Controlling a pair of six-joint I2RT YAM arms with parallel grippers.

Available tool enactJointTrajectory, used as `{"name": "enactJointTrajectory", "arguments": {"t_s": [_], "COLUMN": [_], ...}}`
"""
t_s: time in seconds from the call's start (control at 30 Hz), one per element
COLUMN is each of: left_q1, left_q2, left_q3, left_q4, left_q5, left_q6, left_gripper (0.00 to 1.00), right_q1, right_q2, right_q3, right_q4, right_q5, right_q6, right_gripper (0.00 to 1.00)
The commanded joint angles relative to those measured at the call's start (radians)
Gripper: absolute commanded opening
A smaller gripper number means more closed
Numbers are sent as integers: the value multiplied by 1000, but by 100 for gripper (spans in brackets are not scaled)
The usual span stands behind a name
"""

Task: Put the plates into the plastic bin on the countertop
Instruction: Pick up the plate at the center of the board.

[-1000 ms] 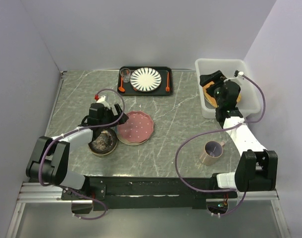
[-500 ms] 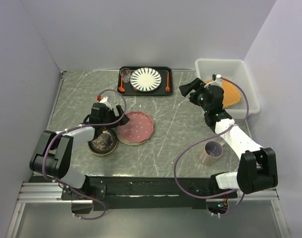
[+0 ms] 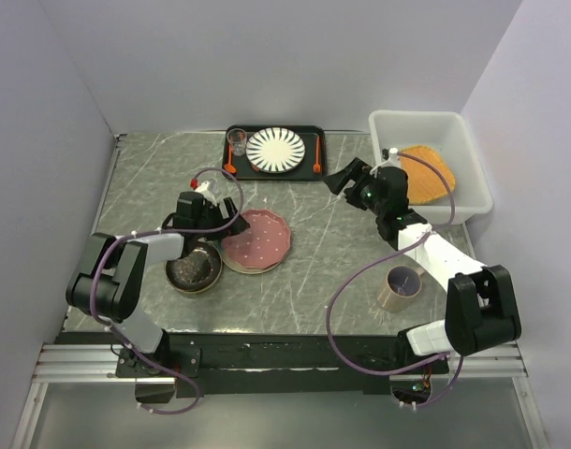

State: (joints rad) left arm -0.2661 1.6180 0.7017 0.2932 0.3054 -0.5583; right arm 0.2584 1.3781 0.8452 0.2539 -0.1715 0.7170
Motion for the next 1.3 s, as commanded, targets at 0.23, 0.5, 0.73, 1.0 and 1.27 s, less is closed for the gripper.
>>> {"name": "enactJointTrajectory", "arguments": {"t_s": [0.23,0.5,0.73,1.0,1.27], "left_q1": [-5,-5,-4,4,53], "left_q2": [105,117,91,28,-38], "left_q3": [36,44,30,-24,-80], "left_q4": [32,27,43,127,199], "left_q5": [66,54,60,98,165], "left_q6": [0,-8,-31,-84,-137], "left_gripper": [26,1,1,1,1], "right_q1": [33,45,47,59,70], "right_q2": [67,79,111,160,200], "right_q3": [-86,-158,-175,-189,-207], "right_q4": [97,137,180,223,265], "right_q5": [-129,-168,-223,-264,-319], "right_q6": [27,16,25,29,38], "right_gripper": [88,88,88,89,89]}}
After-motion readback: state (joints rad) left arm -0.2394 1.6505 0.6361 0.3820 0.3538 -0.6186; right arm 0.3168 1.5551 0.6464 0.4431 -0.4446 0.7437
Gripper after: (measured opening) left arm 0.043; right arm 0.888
